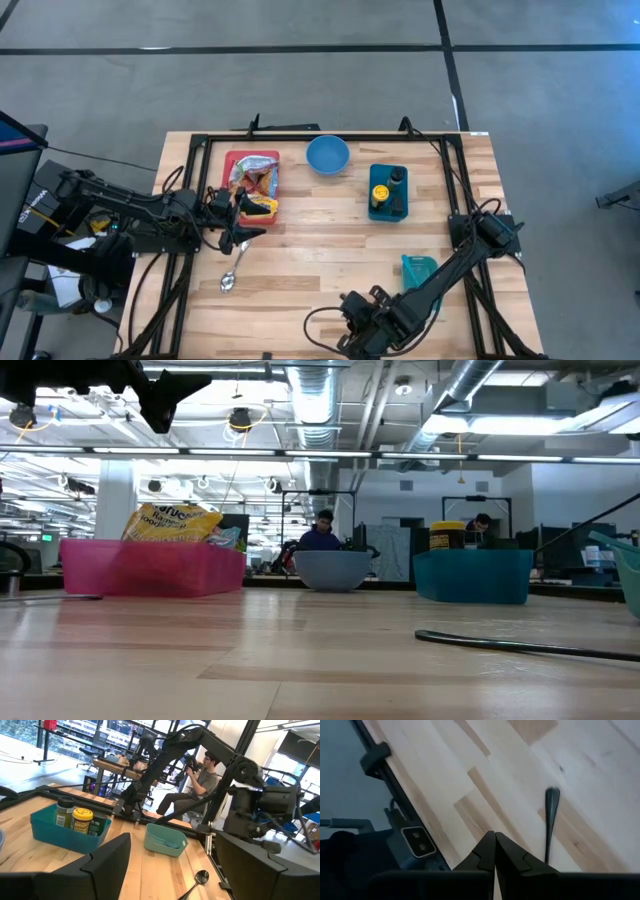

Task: Pick & Place Food Item
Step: Put the black spoon into the green bin

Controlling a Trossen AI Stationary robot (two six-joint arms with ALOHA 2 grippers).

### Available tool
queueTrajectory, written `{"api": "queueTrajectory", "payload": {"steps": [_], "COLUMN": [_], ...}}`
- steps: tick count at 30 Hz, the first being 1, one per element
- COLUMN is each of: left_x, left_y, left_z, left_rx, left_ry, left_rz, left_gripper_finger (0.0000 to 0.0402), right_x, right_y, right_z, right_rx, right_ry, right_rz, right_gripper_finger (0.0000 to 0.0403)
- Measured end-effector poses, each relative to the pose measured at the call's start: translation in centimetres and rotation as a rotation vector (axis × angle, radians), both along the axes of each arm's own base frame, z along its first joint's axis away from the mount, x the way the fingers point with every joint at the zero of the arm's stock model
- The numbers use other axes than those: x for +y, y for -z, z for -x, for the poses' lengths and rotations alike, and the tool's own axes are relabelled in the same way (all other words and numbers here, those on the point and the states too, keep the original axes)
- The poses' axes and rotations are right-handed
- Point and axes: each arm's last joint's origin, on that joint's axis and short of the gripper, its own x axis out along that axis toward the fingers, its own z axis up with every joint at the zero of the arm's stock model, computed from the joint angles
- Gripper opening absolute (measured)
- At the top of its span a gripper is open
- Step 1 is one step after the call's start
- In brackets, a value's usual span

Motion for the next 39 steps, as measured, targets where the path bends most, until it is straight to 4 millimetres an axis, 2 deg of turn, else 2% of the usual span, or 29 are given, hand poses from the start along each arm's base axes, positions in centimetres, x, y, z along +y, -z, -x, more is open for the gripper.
{"api": "queueTrajectory", "payload": {"steps": [3,23,31,39], "left_x": [0.0,0.0,0.0,0.0], "left_y": [0.0,0.0,0.0,0.0], "left_z": [0.0,0.0,0.0,0.0], "left_rx": [0.000,0.000,0.000,-0.005], "left_ry": [0.000,0.000,0.000,0.000], "left_rz": [0.000,0.000,0.000,0.001], "left_gripper_finger": [0.0286,0.0286,0.0286,0.0286], "right_x": [-0.1,0.2,0.4,1.2], "right_y": [-0.5,0.6,0.9,4.1], "right_z": [0.0,2.4,2.7,1.6], "right_rx": [-0.006,0.107,0.113,0.182], "right_ry": [0.002,0.126,0.141,0.121], "right_rz": [0.014,0.052,0.052,0.091], "right_gripper_finger": [0.0000,0.0000,0.0000,0.0000]}}
